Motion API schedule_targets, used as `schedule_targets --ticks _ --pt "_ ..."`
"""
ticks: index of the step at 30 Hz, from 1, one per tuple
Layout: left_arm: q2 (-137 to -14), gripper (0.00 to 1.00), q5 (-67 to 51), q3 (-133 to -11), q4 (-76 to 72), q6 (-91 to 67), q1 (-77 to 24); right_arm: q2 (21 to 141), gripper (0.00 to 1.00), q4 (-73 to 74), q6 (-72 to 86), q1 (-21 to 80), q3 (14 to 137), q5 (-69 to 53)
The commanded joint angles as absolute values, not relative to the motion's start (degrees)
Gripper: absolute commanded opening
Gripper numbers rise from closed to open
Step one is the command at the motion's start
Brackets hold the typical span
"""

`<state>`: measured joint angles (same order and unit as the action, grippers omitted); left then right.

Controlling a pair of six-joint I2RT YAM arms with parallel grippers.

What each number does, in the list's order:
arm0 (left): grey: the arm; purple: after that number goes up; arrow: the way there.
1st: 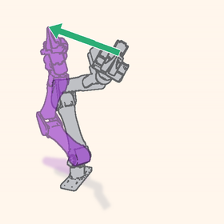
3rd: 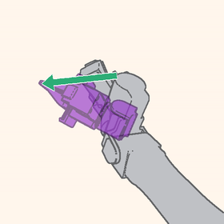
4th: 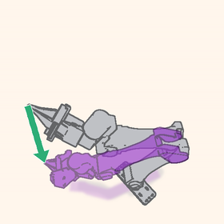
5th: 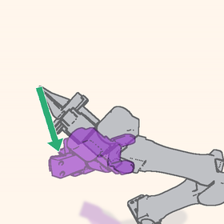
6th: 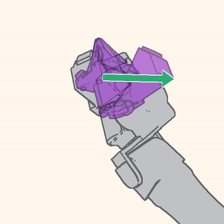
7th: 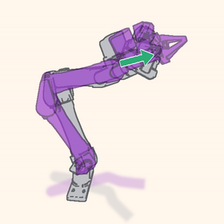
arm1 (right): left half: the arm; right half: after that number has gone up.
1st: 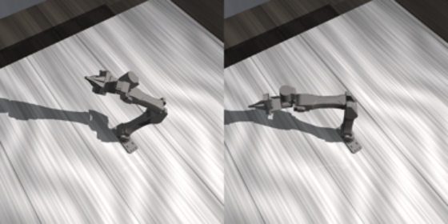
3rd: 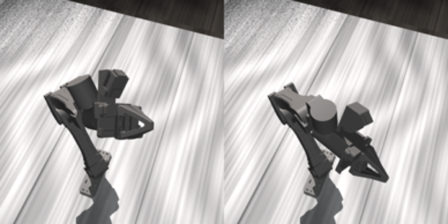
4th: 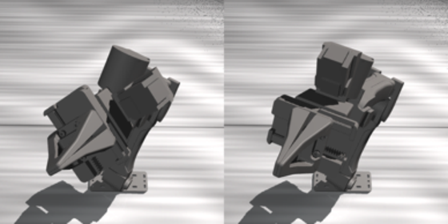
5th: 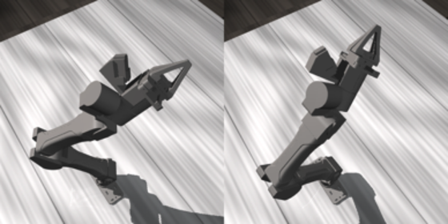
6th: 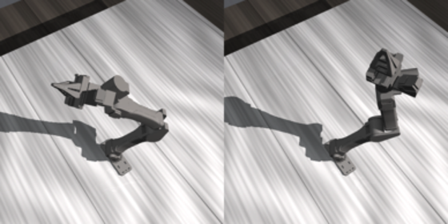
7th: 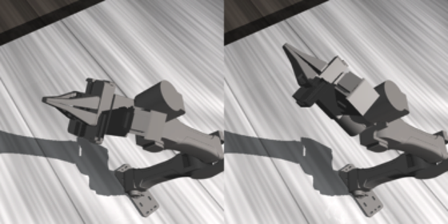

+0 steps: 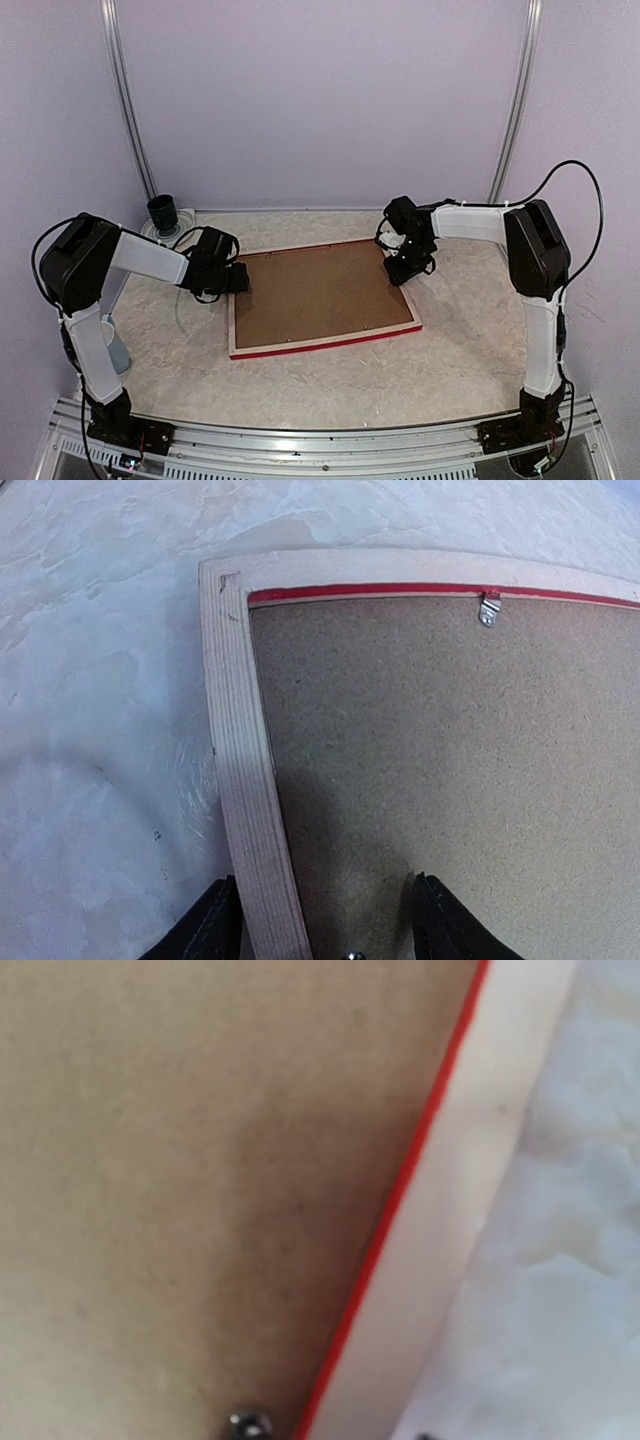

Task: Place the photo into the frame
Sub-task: Press the fastener onto the backboard.

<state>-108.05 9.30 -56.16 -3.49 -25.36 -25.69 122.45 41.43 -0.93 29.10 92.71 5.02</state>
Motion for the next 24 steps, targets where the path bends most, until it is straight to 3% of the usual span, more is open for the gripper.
schedule_targets --ticks 1,8,12,24 --pt "-103.8 0.61 10.8 -54.0 -6.0 -24.0 -26.8 122.0 0.53 41.6 -0.6 29.2 90.1 4.6" --pt "-97.2 0.85 14.9 -52.9 -6.6 -23.0 -28.8 115.7 0.86 40.1 -0.3 28.5 88.1 5.5" --pt "-93.7 0.99 16.0 -53.0 -6.4 -21.7 -31.2 110.2 0.99 36.2 3.5 27.8 83.6 4.5" --pt "-92.2 0.99 8.9 -58.5 -2.8 -4.9 -47.2 96.4 0.99 21.4 12.8 22.1 65.5 -4.8"
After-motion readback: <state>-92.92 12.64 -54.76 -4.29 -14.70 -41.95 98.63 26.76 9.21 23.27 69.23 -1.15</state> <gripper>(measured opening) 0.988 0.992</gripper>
